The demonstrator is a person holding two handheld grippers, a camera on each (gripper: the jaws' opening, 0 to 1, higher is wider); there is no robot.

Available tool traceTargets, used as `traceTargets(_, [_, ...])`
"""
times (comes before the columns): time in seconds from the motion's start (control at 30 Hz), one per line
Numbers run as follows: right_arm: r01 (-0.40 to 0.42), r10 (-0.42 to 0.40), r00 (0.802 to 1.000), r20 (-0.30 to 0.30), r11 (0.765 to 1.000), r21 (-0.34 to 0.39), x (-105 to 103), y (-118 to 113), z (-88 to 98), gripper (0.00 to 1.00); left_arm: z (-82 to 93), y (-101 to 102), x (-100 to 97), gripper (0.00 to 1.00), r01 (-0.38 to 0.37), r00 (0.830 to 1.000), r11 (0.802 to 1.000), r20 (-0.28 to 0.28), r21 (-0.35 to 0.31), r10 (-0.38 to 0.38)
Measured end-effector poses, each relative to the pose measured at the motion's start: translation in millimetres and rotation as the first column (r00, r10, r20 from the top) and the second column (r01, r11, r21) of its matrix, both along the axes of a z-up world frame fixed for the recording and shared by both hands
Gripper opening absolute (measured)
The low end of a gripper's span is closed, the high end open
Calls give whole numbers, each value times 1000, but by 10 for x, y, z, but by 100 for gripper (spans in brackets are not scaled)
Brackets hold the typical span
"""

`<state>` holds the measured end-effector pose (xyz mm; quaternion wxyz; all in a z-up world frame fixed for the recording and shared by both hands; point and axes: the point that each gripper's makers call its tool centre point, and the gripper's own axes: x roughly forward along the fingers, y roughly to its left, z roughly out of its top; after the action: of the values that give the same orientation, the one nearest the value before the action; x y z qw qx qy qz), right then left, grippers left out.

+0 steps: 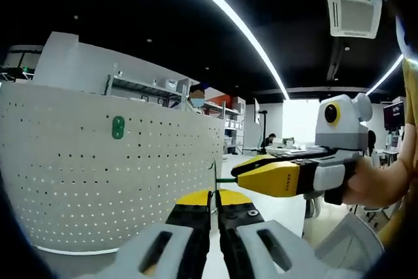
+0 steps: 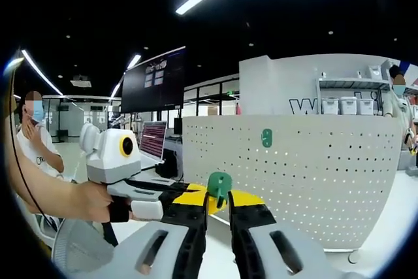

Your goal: Insert the hook assembly into the mounting plate slot until the hook locks in place.

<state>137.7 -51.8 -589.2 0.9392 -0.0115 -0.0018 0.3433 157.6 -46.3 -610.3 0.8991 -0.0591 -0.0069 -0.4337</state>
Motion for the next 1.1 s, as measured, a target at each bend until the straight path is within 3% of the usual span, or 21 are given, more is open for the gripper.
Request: traceTargets(1.1, [32, -31, 999, 37, 999, -9, 26, -3, 31, 2, 54, -37, -18, 2, 16, 1000, 998, -24, -64, -18])
